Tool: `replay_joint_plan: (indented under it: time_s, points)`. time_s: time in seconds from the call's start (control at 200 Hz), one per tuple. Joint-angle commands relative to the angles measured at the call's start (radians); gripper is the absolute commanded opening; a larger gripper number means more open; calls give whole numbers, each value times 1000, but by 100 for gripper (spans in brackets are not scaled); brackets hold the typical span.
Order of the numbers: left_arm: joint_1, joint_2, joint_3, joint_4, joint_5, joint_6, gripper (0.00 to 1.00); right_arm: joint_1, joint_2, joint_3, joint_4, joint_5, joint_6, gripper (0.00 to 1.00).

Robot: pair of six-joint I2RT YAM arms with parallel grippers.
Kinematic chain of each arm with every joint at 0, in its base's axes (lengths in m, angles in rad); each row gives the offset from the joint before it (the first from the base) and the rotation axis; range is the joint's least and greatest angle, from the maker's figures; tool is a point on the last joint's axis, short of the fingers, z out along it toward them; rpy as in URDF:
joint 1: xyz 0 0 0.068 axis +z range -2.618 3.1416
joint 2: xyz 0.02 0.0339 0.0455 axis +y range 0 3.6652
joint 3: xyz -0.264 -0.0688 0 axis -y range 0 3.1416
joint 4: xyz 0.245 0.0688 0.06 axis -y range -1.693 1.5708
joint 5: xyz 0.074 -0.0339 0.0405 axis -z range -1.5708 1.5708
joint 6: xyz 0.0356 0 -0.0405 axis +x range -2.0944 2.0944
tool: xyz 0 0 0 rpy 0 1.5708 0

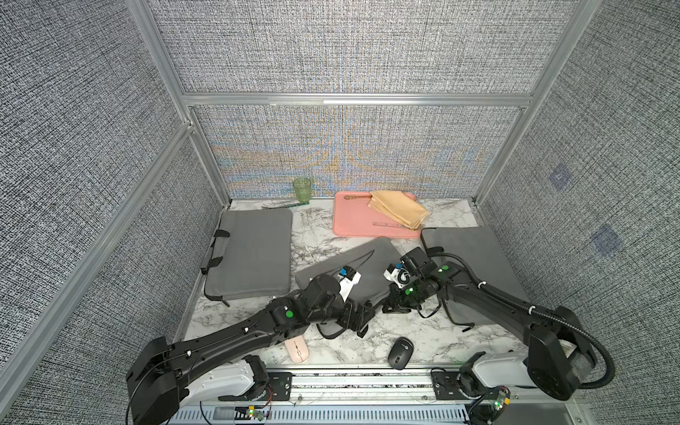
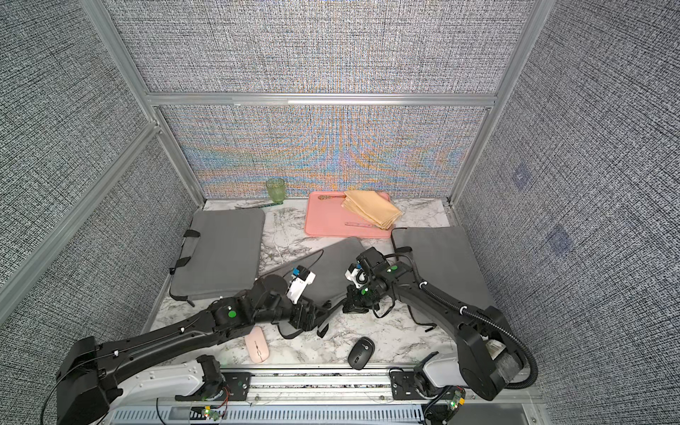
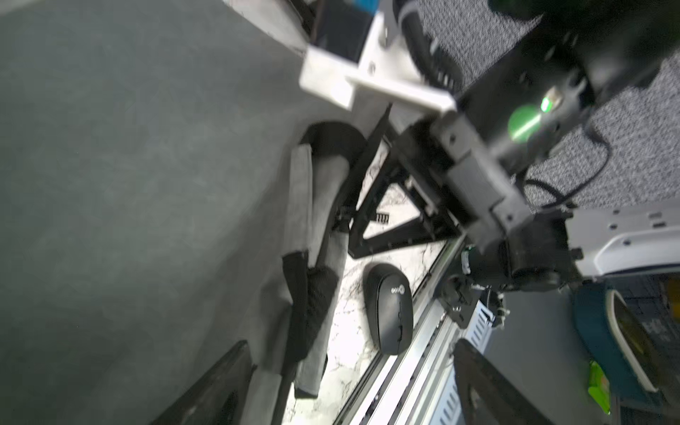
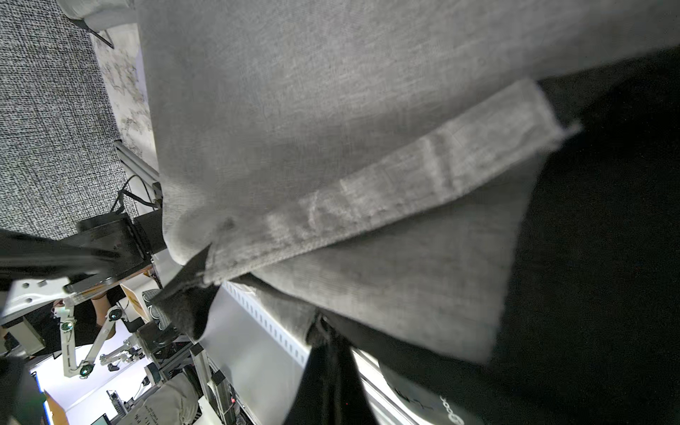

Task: Put the mouse into the laptop bag
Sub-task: Unzip the zipper on the zippered laptop bag.

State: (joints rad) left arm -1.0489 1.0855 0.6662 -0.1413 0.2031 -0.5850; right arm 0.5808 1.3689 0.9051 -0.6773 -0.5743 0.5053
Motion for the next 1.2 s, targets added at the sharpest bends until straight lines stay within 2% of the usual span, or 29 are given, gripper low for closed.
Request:
replay_joint_plan:
  time_s: [0.0,0.16,0.265,0.45,0.721,0.926,1.031,1.196]
  points:
    - [-67,10,-50,124,-39,27,85,-5,-13,-1,43,-50,0,0]
    - [-102,137,-48,211,-94,54,86,-5,-38,-26,49,-69,2,0]
    - [-102,207,-22,245,-113,81,94,-7,-51,-48,63,-83,11,0]
    - [-102,320,16,262,-154,85,93,-6,-74,-72,94,-99,29,0]
    - [-107,190,-24,232,-154,78,90,-12,-73,-52,86,-64,38,0]
    - [-170,30,-52,164,-196,83,90,-18,-56,-35,90,-61,38,0]
    - [-200,55,-71,201,-205,89,90,-19,-46,-29,97,-67,42,0]
    - [-200,186,-48,231,-252,106,90,-19,-51,-28,110,-81,50,0]
